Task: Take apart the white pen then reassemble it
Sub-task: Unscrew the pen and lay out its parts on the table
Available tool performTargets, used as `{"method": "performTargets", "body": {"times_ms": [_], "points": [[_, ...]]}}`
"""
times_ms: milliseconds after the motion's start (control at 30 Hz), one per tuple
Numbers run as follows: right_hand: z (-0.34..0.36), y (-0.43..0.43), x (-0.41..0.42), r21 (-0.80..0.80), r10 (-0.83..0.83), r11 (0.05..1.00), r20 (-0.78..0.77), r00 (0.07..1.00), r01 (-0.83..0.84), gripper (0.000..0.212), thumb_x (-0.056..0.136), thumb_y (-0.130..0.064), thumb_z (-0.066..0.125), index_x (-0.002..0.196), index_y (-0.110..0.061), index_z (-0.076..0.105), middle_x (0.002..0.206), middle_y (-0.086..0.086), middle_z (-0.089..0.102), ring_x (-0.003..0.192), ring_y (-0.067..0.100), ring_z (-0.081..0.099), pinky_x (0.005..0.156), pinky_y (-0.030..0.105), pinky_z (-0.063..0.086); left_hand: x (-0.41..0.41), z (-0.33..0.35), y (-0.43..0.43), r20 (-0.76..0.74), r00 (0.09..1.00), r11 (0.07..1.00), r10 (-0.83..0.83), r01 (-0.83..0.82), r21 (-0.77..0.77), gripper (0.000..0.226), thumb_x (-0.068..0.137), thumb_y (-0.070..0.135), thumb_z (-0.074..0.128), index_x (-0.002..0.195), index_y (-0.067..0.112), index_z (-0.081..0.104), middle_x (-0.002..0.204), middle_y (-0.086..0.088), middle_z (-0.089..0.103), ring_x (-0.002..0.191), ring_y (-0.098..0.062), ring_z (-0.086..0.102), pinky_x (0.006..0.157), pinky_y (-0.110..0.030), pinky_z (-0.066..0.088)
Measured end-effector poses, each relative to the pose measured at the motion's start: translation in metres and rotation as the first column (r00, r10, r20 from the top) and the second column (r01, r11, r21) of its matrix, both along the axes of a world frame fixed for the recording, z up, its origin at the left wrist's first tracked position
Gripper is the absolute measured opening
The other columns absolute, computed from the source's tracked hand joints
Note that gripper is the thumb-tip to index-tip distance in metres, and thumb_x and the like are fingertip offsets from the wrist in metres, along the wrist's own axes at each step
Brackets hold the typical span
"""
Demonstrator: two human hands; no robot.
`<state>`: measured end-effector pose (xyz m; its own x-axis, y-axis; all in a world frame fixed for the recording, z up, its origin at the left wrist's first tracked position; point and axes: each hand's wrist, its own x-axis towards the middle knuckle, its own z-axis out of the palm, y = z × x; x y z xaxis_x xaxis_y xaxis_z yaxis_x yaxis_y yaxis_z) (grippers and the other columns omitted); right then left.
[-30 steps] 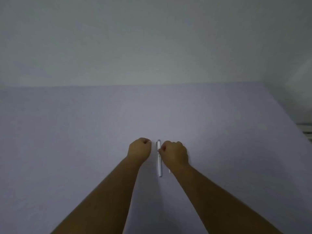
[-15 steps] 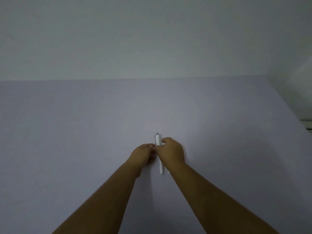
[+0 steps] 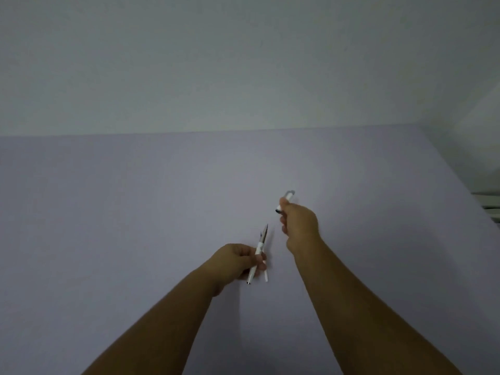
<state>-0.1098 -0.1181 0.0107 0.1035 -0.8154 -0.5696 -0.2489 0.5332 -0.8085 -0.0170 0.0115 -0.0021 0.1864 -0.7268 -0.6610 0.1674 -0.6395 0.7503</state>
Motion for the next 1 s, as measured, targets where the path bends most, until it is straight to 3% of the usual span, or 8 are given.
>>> {"method": "performTargets", "body": {"times_ms": [67, 133, 233, 367, 567, 833, 1000], "points": [[-0.002, -0.005, -0.010, -0.066, 0.127, 0.989, -0.082, 0.988, -0.133, 0.029, 0.086, -0.026, 0.064, 0.059, -0.017, 0.061, 0.063, 0.006, 0.057, 0.056, 0.017, 0.048, 0.062, 0.034, 0.042, 0.002, -0.002, 0.003, -0.041, 0.997, 0.998, 0.060, -0.060, 0.015, 0.020, 0.093, 0.015, 0.056, 0.104, 0.006, 0.069, 0.086, -0.005, 0.072, 0.069, -0.012, 0.065, 0.063, -0.018, 0.057], [-0.009, 0.002, -0.018, -0.111, 0.342, 0.916, -0.288, 0.894, -0.386, 0.029, 0.085, -0.026, 0.066, 0.058, -0.018, 0.061, 0.065, 0.008, 0.060, 0.062, 0.023, 0.053, 0.067, 0.038, 0.046, 0.006, -0.004, 0.005, -0.068, 0.988, 0.990, 0.141, -0.140, 0.013, 0.021, 0.093, 0.014, 0.054, 0.108, 0.006, 0.067, 0.087, -0.006, 0.069, 0.072, -0.014, 0.065, 0.064, -0.019, 0.058], [-0.027, 0.019, -0.025, -0.103, 0.430, 0.839, -0.474, 0.768, -0.534, 0.017, 0.085, -0.026, 0.066, 0.083, -0.010, 0.070, 0.083, 0.011, 0.069, 0.075, 0.022, 0.059, 0.070, 0.030, 0.044, 0.008, -0.005, 0.006, -0.053, 0.979, 0.980, 0.198, -0.197, 0.023, 0.021, 0.093, 0.013, 0.056, 0.109, 0.006, 0.067, 0.087, -0.007, 0.066, 0.074, -0.017, 0.065, 0.066, -0.022, 0.059], [-0.042, 0.034, -0.029, -0.150, 0.376, 0.842, -0.524, 0.764, -0.518, 0.024, 0.086, -0.024, 0.066, 0.101, -0.005, 0.067, 0.102, 0.012, 0.071, 0.094, 0.026, 0.065, 0.076, 0.027, 0.046, 0.006, -0.005, 0.006, -0.020, 0.969, 0.969, 0.246, -0.245, 0.016, 0.017, 0.091, 0.011, 0.059, 0.106, 0.008, 0.067, 0.085, -0.009, 0.067, 0.071, -0.018, 0.065, 0.057, -0.019, 0.059], [-0.048, 0.039, -0.029, -0.190, 0.344, 0.838, -0.544, 0.765, -0.512, 0.025, 0.086, -0.024, 0.066, 0.103, -0.006, 0.064, 0.104, 0.011, 0.069, 0.094, 0.025, 0.064, 0.076, 0.027, 0.046, 0.001, -0.005, 0.005, 0.027, 0.971, 0.972, 0.236, -0.236, 0.005, 0.013, 0.090, 0.011, 0.060, 0.100, 0.014, 0.066, 0.086, -0.009, 0.068, 0.070, -0.018, 0.064, 0.051, -0.018, 0.056], [-0.047, 0.041, -0.034, -0.174, 0.358, 0.834, -0.552, 0.753, -0.524, 0.032, 0.087, -0.029, 0.064, 0.110, -0.006, 0.060, 0.108, 0.011, 0.067, 0.094, 0.024, 0.063, 0.073, 0.025, 0.043, -0.003, -0.001, 0.006, 0.077, 0.974, 0.977, 0.214, -0.215, 0.007, 0.012, 0.089, 0.012, 0.061, 0.100, 0.015, 0.065, 0.085, -0.009, 0.068, 0.071, -0.018, 0.065, 0.056, -0.021, 0.058], [-0.039, 0.041, -0.036, -0.191, 0.338, 0.848, -0.526, 0.781, -0.495, 0.034, 0.090, -0.032, 0.060, 0.110, -0.005, 0.061, 0.108, 0.011, 0.067, 0.084, 0.018, 0.055, 0.072, 0.024, 0.042, -0.005, 0.002, 0.007, 0.095, 0.970, 0.974, 0.223, -0.225, 0.006, 0.013, 0.088, 0.012, 0.062, 0.101, 0.010, 0.067, 0.084, -0.009, 0.068, 0.071, -0.019, 0.065, 0.058, -0.023, 0.058]]}}
